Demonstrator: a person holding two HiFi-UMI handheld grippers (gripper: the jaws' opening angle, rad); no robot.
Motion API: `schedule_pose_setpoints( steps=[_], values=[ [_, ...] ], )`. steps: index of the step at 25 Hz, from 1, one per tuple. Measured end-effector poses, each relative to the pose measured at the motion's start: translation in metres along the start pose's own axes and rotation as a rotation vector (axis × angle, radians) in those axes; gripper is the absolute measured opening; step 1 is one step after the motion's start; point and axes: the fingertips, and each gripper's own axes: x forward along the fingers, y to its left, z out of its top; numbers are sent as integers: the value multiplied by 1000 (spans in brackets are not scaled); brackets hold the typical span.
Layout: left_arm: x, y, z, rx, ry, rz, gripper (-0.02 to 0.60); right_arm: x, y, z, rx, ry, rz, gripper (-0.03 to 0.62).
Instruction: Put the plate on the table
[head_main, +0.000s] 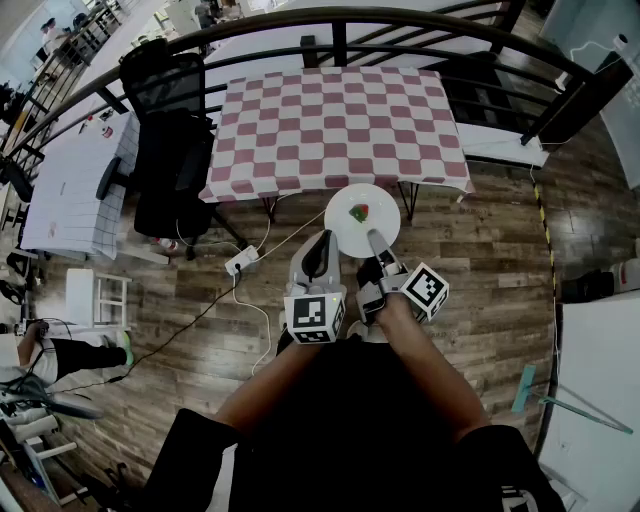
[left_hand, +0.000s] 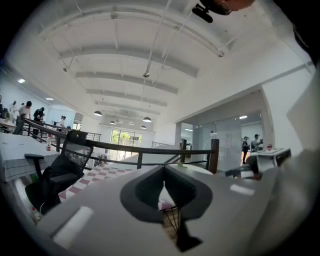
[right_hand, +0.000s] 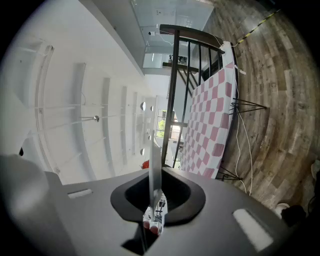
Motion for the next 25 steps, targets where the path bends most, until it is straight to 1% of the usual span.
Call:
schedule_pose_setpoints(
  steps=[6, 9, 11, 14, 15, 20, 25],
  values=[
    [3, -4, -2, -6, -5, -2, 8, 0, -5, 6, 3, 6, 5, 20],
    [4, -6, -2, -15, -6, -4, 8, 0, -2, 7, 22, 18, 36, 21],
    [2, -7, 0, -9, -11, 6, 8, -5, -1, 8, 11, 23, 25, 21],
    [3, -8, 4, 4, -25, 22, 8, -5, 8, 12, 4, 22, 73, 21],
    [1, -7, 6, 7, -27, 27, 8, -6, 8, 11, 3, 23, 74, 21],
    [-2, 6, 7, 15, -38, 58, 8, -7, 1, 9, -13, 31, 39, 21],
    [5, 25, -8, 12, -10, 82, 8, 0, -9, 9, -29, 38, 5, 21]
  ],
)
